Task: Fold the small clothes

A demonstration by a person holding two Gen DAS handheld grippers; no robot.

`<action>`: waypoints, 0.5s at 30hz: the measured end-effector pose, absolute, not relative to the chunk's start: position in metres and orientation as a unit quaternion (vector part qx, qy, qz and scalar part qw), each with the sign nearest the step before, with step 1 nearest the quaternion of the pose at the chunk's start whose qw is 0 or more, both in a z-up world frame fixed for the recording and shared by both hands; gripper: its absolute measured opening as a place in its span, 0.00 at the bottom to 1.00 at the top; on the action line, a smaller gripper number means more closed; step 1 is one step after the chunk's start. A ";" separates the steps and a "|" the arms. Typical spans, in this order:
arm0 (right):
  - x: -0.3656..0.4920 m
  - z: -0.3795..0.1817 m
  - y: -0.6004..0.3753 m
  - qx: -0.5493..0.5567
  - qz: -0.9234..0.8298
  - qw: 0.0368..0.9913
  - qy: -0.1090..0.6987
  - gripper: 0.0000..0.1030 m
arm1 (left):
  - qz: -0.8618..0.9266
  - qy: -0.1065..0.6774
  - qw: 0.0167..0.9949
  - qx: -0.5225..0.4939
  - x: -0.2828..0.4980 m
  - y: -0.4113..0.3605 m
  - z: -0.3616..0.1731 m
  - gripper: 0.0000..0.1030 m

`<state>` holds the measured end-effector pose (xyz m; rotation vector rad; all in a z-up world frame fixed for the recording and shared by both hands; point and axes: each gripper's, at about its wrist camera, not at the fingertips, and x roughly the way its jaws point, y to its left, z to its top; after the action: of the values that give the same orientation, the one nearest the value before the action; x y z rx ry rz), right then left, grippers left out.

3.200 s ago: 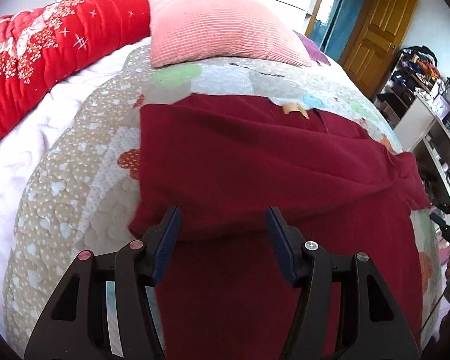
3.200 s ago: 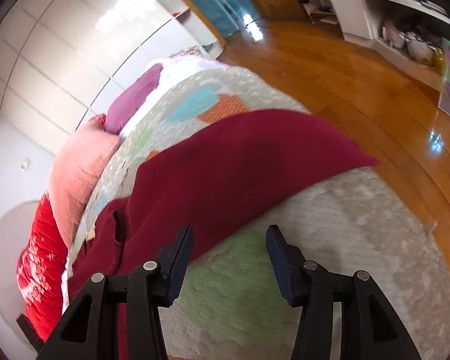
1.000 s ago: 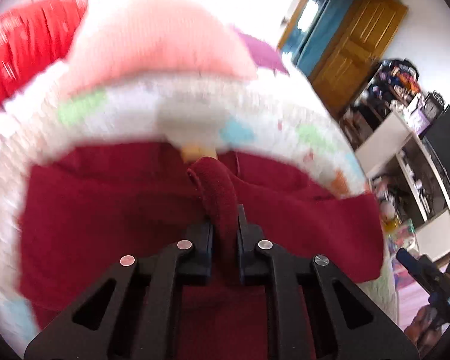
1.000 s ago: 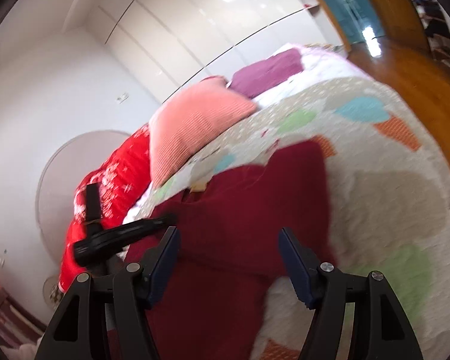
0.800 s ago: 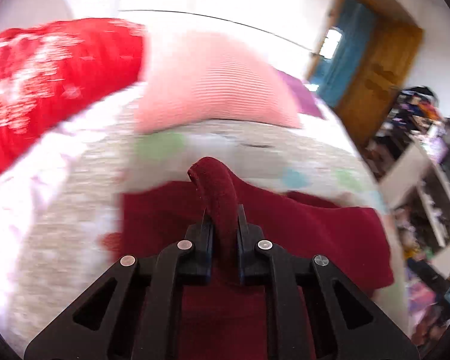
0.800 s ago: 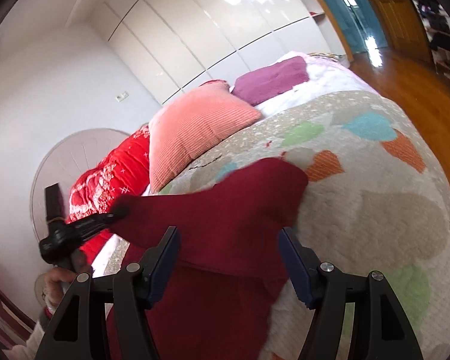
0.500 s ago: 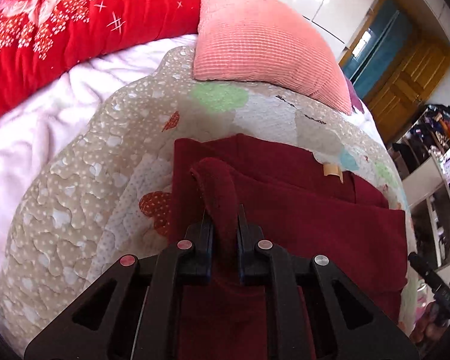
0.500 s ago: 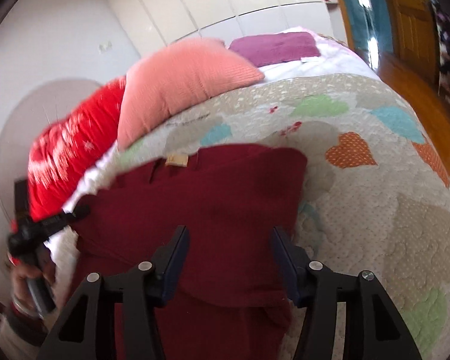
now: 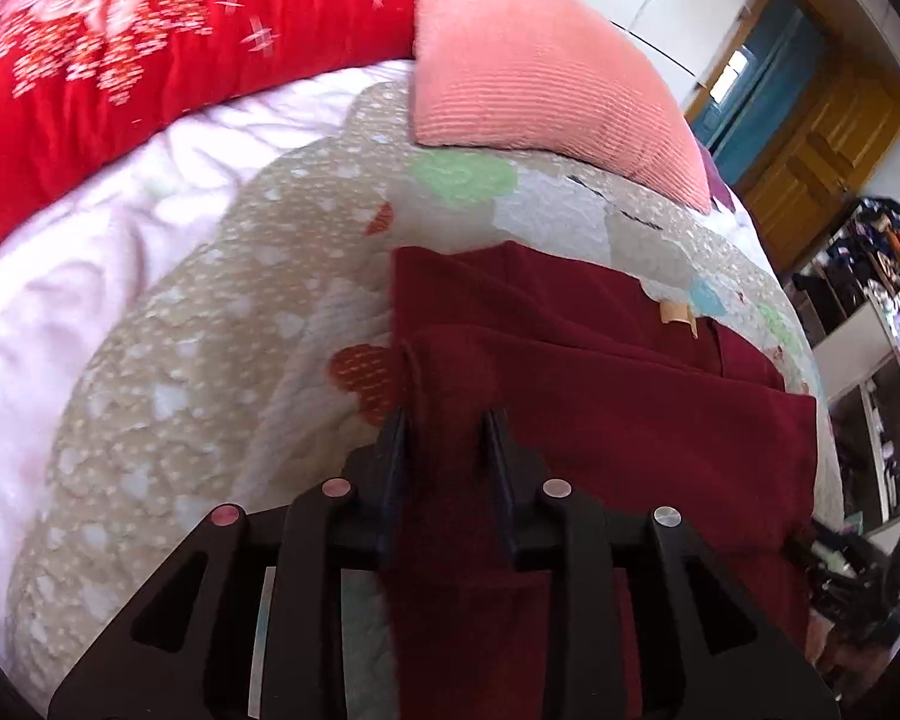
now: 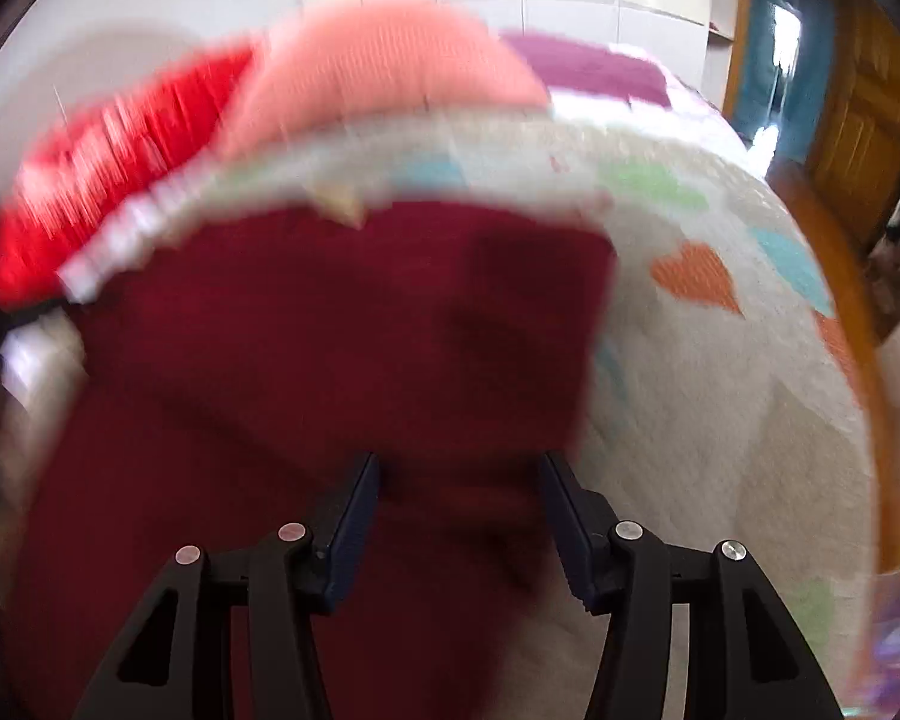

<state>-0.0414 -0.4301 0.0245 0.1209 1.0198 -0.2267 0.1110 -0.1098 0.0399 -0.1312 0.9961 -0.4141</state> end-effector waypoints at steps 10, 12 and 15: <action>-0.049 0.061 -0.439 0.137 -0.084 0.901 0.403 0.52 | -0.208 0.442 0.873 -0.015 0.087 -0.134 0.050 0.33; -0.033 0.059 -0.440 0.128 -0.091 0.904 0.399 0.53 | -0.199 0.441 0.875 0.008 0.087 -0.145 0.044 0.34; -0.002 0.036 -0.451 0.120 -0.126 0.887 0.429 0.53 | -0.183 0.444 0.877 0.031 0.091 -0.160 0.031 0.34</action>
<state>-0.0021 -0.4508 0.0363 0.2488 0.8914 -0.2621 0.0907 -0.1603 0.0307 0.0655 0.9262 -0.3810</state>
